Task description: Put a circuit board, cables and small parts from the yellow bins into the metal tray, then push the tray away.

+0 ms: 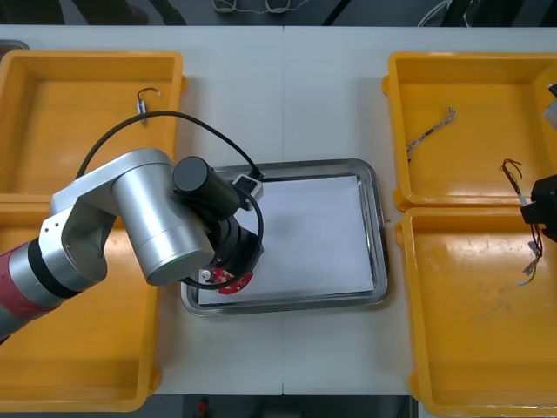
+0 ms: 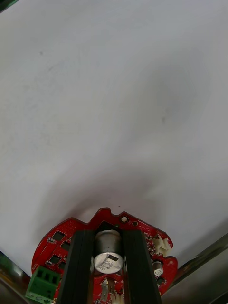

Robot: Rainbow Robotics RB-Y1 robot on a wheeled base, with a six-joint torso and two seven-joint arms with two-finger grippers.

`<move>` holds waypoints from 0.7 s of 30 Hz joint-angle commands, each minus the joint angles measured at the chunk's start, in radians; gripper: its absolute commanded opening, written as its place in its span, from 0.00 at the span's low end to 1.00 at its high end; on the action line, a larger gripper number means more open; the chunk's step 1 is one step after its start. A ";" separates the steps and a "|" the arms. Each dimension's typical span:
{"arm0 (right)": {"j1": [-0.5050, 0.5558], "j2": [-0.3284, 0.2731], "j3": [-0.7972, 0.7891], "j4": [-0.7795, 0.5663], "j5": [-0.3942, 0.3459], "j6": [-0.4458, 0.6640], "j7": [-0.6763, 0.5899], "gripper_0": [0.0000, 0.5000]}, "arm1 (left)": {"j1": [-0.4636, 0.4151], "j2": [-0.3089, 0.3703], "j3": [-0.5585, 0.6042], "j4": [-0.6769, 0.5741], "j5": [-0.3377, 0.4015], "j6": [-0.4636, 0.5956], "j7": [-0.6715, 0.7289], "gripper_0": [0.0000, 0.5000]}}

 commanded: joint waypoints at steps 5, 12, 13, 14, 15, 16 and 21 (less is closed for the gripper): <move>-0.003 -0.046 -0.002 -0.061 -0.011 0.003 0.049 0.00 | -0.038 -0.035 -0.011 -0.007 -0.015 -0.031 0.126 1.00; -0.002 -0.055 0.015 -0.087 -0.011 0.003 0.056 0.00 | -0.039 -0.061 0.042 -0.027 -0.013 -0.020 0.151 1.00; -0.003 -0.055 0.017 -0.088 -0.011 0.003 0.058 0.00 | -0.041 -0.063 0.050 -0.031 -0.013 -0.012 0.153 1.00; -0.003 -0.055 0.021 -0.088 -0.011 0.003 0.058 0.00 | -0.044 -0.064 0.064 -0.043 -0.013 0.007 0.154 1.00; -0.003 -0.055 0.024 -0.092 -0.011 0.003 0.061 0.00 | -0.050 -0.064 0.079 -0.059 -0.010 0.032 0.154 1.00; -0.003 -0.055 0.027 -0.093 -0.009 0.003 0.063 0.00 | -0.053 -0.064 0.085 -0.066 -0.009 0.046 0.156 1.00; -0.048 -0.055 0.083 -0.128 -0.014 0.003 0.072 0.00 | -0.085 -0.053 0.161 -0.146 0.013 0.185 0.165 1.00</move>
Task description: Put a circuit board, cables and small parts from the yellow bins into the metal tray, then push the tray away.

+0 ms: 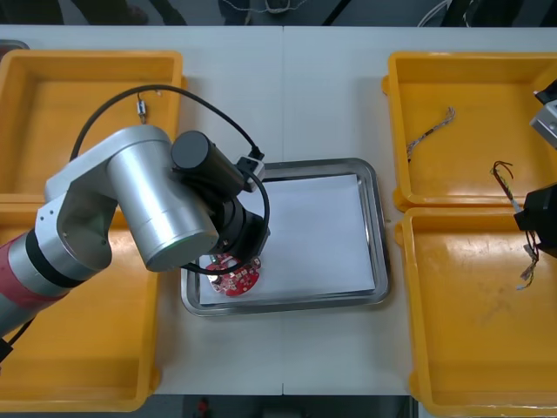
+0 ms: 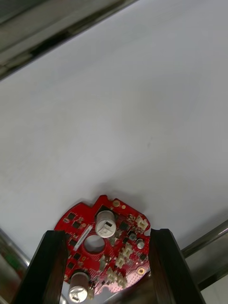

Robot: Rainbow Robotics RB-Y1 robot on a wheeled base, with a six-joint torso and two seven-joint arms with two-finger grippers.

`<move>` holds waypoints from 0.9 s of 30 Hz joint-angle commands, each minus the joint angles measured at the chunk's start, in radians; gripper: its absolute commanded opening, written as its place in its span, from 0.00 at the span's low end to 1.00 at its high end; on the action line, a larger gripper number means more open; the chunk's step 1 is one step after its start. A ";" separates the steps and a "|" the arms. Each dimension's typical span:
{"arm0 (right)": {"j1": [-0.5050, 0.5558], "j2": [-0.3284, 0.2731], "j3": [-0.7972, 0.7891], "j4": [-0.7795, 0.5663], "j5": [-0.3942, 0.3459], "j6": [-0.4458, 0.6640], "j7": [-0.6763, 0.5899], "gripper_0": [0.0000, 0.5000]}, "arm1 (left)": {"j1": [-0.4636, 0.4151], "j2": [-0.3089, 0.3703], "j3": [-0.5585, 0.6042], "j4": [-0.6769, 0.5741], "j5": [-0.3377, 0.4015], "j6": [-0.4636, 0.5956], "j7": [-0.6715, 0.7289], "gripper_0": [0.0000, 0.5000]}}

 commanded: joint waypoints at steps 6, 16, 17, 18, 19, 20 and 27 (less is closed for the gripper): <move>-0.181 -0.037 0.193 -0.065 -0.015 0.003 0.072 0.00 | -0.067 0.040 0.237 -0.175 0.096 0.215 0.121 1.00; -0.325 0.043 0.417 -0.058 0.051 0.003 0.099 0.00 | -0.067 0.184 0.504 -0.150 0.214 0.241 0.100 1.00; -0.328 0.046 0.429 -0.058 0.062 0.003 0.108 0.00 | -0.067 0.193 0.513 -0.143 0.214 0.241 0.098 1.00; -0.334 0.055 0.455 -0.056 0.089 0.003 0.144 0.00 | -0.067 0.211 0.528 -0.124 0.217 0.237 0.092 1.00; -0.342 0.061 0.480 -0.055 0.117 0.003 0.179 0.00 | -0.067 0.228 0.537 -0.103 0.217 0.226 0.086 1.00; -0.344 0.064 0.492 -0.053 0.131 0.003 0.196 0.00 | -0.067 0.234 0.544 -0.091 0.215 0.218 0.082 1.00; -0.385 0.147 0.621 -0.028 0.263 0.003 0.332 0.00 | -0.067 0.291 0.565 0.072 0.188 0.051 0.048 1.00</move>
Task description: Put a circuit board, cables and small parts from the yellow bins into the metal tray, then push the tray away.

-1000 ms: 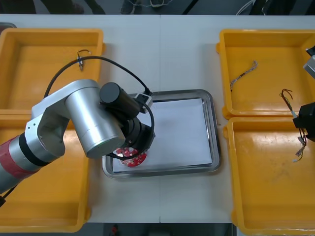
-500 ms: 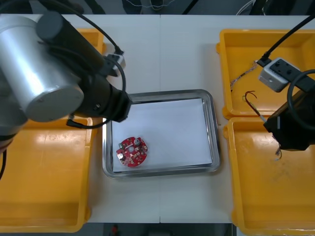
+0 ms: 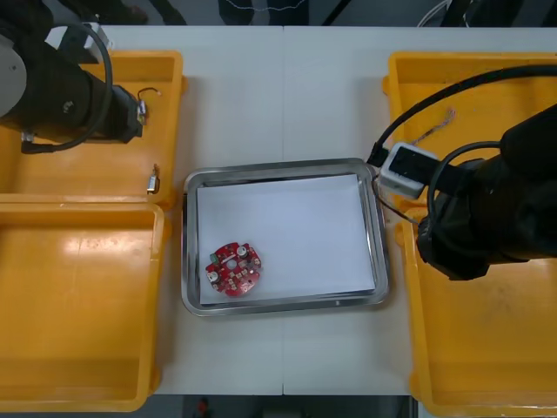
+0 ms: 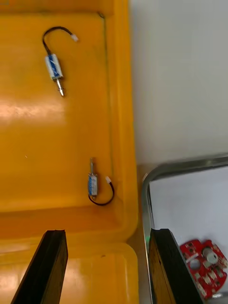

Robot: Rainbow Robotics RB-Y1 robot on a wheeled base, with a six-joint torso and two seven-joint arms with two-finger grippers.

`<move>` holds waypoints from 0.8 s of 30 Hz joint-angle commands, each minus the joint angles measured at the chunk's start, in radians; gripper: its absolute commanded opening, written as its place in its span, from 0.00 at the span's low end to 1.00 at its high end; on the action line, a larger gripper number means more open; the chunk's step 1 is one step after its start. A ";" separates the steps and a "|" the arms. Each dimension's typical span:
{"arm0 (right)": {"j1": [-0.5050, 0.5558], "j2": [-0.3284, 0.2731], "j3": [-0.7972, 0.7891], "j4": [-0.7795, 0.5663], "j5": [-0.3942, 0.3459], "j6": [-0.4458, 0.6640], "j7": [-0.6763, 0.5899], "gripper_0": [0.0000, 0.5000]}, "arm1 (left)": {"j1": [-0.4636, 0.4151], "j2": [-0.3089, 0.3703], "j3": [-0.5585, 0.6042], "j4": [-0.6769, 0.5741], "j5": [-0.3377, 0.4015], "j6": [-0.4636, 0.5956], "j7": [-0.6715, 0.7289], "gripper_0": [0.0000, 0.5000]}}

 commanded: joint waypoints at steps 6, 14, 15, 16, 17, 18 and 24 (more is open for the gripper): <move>-0.112 0.141 0.164 0.068 0.118 0.002 0.097 0.00 | -0.047 0.051 0.029 0.207 -0.060 -0.251 -0.027 1.00; -0.117 0.191 0.217 0.186 0.160 -0.110 0.304 0.00 | -0.102 -0.013 0.001 0.414 -0.121 -0.433 -0.117 1.00; -0.117 0.192 0.225 0.194 0.164 -0.119 0.318 0.00 | -0.108 -0.019 -0.007 0.429 -0.132 -0.441 -0.116 1.00; -0.117 0.195 0.243 0.207 0.178 -0.141 0.344 0.00 | -0.125 -0.030 -0.028 0.455 -0.153 -0.457 -0.113 1.00; -0.117 0.198 0.266 0.218 0.203 -0.157 0.364 0.00 | -0.140 -0.039 -0.045 0.483 -0.173 -0.472 -0.105 1.00; -0.117 0.201 0.276 0.224 0.215 -0.164 0.371 0.00 | -0.146 -0.045 -0.053 0.498 -0.178 -0.481 -0.100 1.00; -0.115 0.235 0.383 0.293 0.339 -0.234 0.459 0.00 | -0.185 -0.093 -0.112 0.643 -0.201 -0.607 -0.097 1.00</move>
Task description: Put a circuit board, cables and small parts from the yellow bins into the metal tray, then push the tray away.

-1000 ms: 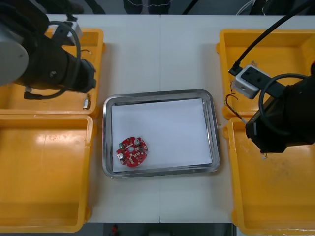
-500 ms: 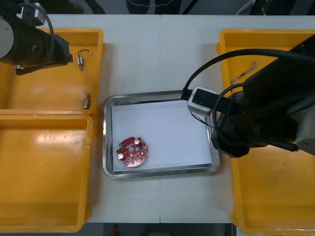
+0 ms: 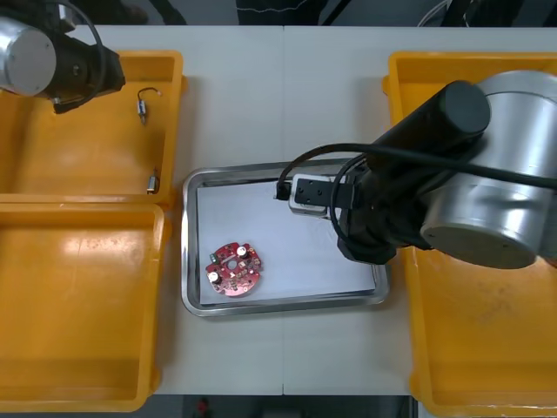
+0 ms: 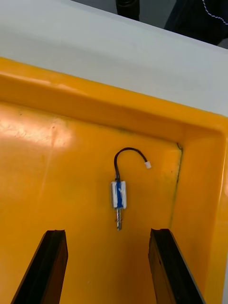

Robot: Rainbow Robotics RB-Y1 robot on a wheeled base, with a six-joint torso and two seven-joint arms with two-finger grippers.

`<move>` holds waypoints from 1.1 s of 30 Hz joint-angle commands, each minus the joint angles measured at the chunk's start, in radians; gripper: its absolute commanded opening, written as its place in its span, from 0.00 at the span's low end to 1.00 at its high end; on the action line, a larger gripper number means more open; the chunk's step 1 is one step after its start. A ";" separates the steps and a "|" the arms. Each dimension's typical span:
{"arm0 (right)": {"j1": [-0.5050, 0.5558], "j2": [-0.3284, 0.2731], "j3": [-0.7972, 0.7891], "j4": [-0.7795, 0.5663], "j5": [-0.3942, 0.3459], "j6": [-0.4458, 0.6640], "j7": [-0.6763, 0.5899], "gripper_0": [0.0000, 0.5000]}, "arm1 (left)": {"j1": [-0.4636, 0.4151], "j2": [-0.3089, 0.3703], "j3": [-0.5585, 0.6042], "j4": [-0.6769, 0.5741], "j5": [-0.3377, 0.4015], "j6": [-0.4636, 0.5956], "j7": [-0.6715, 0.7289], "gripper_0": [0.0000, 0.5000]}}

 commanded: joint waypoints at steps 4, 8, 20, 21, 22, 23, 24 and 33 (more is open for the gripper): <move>-0.026 0.060 0.137 0.104 0.091 -0.106 0.109 0.00 | -0.082 -0.058 -0.094 0.129 -0.033 -0.147 -0.078 1.00; -0.025 0.084 0.186 0.176 0.109 -0.161 0.109 0.00 | -0.080 -0.070 -0.137 0.176 -0.034 -0.197 -0.080 1.00; -0.023 0.097 0.279 0.298 0.127 -0.225 0.116 0.00 | -0.080 -0.115 -0.211 0.274 -0.079 -0.309 -0.077 1.00; -0.022 0.100 0.279 0.303 0.123 -0.225 0.116 0.00 | -0.080 -0.119 -0.211 0.278 -0.086 -0.316 -0.078 1.00; -0.020 0.100 0.279 0.305 0.123 -0.225 0.116 0.00 | -0.080 -0.122 -0.211 0.281 -0.091 -0.317 -0.078 1.00; -0.020 0.100 0.281 0.305 0.120 -0.225 0.112 0.00 | -0.080 -0.127 -0.211 0.289 -0.102 -0.328 -0.077 1.00; -0.019 0.101 0.281 0.305 0.117 -0.225 0.110 0.00 | -0.080 -0.128 -0.211 0.294 -0.105 -0.332 -0.078 1.00; -0.019 0.100 0.275 0.297 0.137 -0.193 0.092 0.91 | -0.080 -0.148 -0.211 0.353 -0.139 -0.421 -0.091 1.00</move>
